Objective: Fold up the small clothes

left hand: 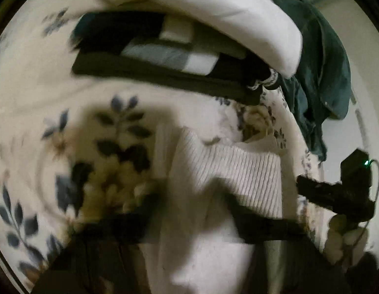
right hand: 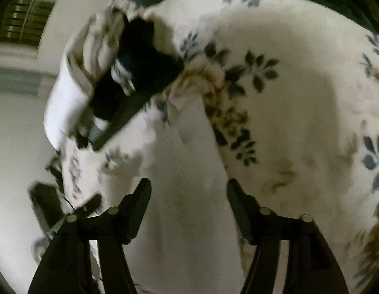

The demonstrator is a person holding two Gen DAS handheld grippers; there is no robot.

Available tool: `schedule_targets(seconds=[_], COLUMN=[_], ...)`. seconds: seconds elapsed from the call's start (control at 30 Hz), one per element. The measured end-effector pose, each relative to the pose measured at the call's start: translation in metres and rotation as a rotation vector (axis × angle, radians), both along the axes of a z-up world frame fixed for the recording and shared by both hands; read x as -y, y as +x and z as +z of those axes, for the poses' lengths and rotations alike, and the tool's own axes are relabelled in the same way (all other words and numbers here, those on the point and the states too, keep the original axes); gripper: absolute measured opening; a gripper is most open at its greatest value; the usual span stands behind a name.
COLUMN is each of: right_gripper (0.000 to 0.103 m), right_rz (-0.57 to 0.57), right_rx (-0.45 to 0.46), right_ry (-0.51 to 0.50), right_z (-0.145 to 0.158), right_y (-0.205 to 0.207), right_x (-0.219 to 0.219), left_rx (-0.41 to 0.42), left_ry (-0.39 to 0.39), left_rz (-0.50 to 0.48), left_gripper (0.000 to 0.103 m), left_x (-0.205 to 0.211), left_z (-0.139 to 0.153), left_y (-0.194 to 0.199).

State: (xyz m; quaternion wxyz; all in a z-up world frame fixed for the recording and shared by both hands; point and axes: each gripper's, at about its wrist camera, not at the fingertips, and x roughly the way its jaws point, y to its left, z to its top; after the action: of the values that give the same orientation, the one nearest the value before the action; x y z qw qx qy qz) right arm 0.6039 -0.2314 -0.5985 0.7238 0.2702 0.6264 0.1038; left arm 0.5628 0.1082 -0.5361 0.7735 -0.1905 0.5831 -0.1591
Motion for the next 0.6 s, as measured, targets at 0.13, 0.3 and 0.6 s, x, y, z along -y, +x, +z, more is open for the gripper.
schedule_targets(seconds=[0.13,0.3,0.6], right_gripper=[0.004,0.004,0.060], right_rz=[-0.052,-0.110,0.025], right_rx=[0.082,0.024,0.003], right_ry=[-0.113,-0.165,-0.163], right_z=[0.021,0.009,0.003], right_y=[0.000,0.014,0.030], right_x=[0.004,0.022,0.002], left_rx=[0.080,-0.042,-0.049], left_ry=[0.005,0.009,-0.141], left_rz=[0.100,0.194,0.066], left_gripper=[0.004,0.002,0.072], left_x=[-0.023,-0.063,-0.040], left_z=[0.016,-0.026,-0.009], left_y=[0.000,0.021,0.040])
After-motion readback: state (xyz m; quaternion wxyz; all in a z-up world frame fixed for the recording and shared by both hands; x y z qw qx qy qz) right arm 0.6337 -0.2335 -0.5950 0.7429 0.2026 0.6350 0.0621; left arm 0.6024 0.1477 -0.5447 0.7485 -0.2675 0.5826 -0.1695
